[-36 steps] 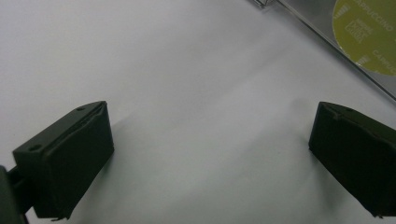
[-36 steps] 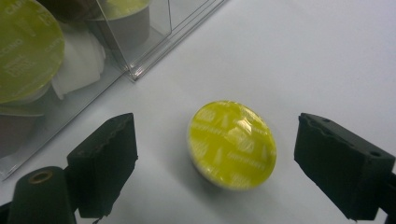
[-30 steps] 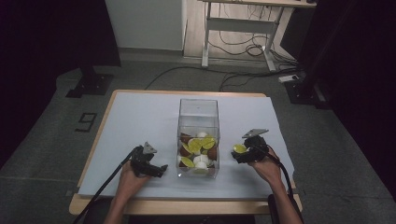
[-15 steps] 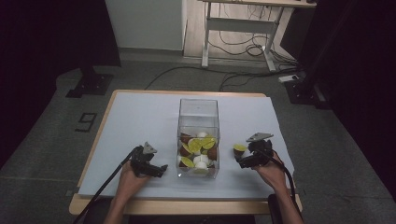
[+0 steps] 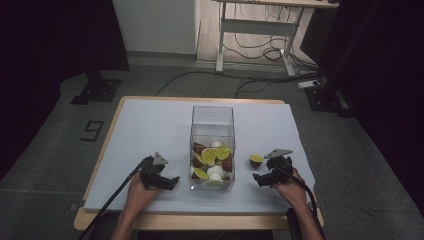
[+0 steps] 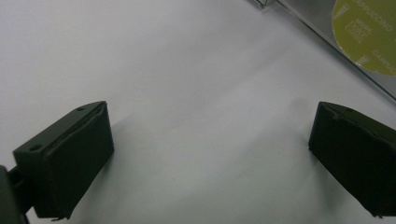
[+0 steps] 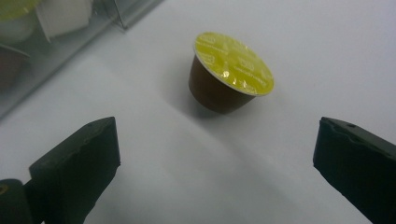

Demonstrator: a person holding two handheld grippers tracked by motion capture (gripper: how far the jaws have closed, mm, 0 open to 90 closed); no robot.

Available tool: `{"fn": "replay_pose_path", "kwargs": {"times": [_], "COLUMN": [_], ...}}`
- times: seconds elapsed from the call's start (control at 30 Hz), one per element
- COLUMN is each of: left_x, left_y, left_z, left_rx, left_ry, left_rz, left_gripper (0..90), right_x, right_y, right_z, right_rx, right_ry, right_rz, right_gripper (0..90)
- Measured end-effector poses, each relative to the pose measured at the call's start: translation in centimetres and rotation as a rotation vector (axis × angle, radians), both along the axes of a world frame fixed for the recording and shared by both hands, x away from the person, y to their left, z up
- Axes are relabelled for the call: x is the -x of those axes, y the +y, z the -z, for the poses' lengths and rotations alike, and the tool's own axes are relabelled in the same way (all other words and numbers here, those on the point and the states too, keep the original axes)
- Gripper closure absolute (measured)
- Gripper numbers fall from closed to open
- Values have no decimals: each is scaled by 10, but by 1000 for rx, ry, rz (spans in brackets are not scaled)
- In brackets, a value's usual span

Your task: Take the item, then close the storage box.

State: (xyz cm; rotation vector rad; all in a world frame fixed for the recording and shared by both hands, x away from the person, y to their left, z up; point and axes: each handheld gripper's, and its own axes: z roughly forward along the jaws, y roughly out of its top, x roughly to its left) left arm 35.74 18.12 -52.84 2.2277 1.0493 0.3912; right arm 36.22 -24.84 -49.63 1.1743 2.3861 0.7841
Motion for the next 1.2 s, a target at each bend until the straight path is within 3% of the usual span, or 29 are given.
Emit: {"fn": "replay_pose_path", "kwargs": {"times": [0.37, 0.57, 1.07, 1.2], "left_x": [0, 0, 0, 4], "left_y": [0, 0, 0, 0], "left_z": [0, 0, 0, -1], "left_rx": [0, 0, 0, 6], "left_ry": [-1, -1, -2, -16], "left_rz": [1, 0, 1, 22], "left_gripper": [0, 0, 0, 48], "right_x": [-6, -8, -7, -7], "right_y": [3, 0, 0, 0], "right_z": [23, 26, 26, 25], "right_rx": [22, -14, -16, -10], "right_ry": [93, 112, 102, 104], "right_rz": [11, 22, 20, 21], "right_gripper": [0, 0, 0, 0]}}
